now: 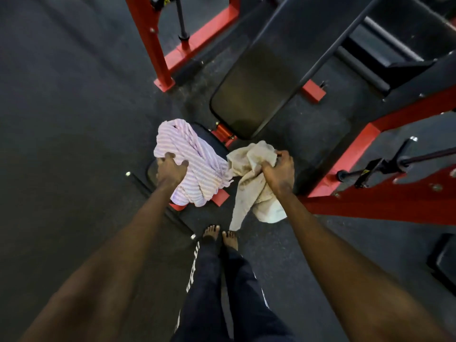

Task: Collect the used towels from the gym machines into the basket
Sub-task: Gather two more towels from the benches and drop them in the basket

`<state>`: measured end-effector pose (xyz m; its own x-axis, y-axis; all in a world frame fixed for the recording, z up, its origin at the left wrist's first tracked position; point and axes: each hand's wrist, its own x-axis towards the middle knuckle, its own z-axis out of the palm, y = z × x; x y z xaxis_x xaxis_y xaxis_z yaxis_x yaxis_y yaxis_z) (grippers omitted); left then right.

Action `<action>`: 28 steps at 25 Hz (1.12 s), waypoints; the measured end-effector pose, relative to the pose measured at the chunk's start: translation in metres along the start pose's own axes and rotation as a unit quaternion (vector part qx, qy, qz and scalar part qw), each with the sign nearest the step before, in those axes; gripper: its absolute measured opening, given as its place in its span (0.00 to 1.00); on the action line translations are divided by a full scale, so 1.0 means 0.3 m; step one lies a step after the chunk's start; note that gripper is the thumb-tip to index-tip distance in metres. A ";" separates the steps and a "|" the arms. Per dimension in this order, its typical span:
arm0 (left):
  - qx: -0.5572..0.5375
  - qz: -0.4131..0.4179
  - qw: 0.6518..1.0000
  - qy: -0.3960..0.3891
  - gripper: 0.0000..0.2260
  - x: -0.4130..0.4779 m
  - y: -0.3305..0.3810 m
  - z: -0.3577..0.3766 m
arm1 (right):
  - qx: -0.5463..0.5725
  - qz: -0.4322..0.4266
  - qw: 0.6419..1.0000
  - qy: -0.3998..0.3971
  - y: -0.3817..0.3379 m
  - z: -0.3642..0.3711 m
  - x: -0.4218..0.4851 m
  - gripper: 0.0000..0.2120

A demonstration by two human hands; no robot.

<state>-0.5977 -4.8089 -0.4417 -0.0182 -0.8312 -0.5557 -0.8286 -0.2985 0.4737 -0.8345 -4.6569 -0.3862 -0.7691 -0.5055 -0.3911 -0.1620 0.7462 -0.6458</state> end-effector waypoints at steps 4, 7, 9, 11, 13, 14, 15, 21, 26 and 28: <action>0.026 -0.055 0.998 -0.019 0.48 0.241 -0.001 0.136 | -0.014 0.006 1.000 0.023 0.049 0.105 0.121 0.23; 0.045 -0.103 0.992 -0.055 0.58 0.360 0.006 0.223 | -0.014 0.016 0.999 0.028 0.092 0.162 0.173 0.22; 0.054 -0.127 0.988 -0.067 0.61 0.423 0.007 0.278 | -0.015 0.020 0.999 0.031 0.113 0.194 0.198 0.22; 0.063 -0.128 0.988 -0.057 0.60 0.461 -0.007 0.319 | -0.012 0.030 0.999 0.033 0.126 0.219 0.212 0.22; 0.046 -0.094 0.994 -0.028 0.53 0.478 -0.022 0.334 | -0.008 0.038 0.999 0.033 0.123 0.232 0.219 0.22; 0.020 -0.070 0.997 -0.018 0.47 0.477 -0.026 0.330 | -0.004 0.040 0.999 0.033 0.117 0.232 0.218 0.22; -0.016 -0.043 0.999 -0.012 0.40 0.470 -0.025 0.320 | -0.001 0.039 0.999 0.035 0.109 0.231 0.214 0.22; -0.173 -0.003 0.985 0.011 0.20 0.266 0.213 0.234 | 0.032 0.041 0.997 0.058 0.028 0.133 0.181 0.20; -0.203 0.055 0.976 -0.053 0.18 0.055 0.370 0.156 | 0.049 0.047 0.995 0.075 0.016 -0.019 0.098 0.18; -0.168 0.095 0.978 -0.077 0.16 -0.046 0.418 0.120 | 0.063 0.054 0.992 0.091 0.025 -0.107 0.047 0.19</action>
<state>-0.7216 -4.8181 -0.3992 -0.2601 -0.8141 -0.5192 -0.5711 -0.3038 0.7626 -0.8664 -4.6444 -0.3755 -0.8787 -0.3295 -0.3453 -0.0017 0.7256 -0.6881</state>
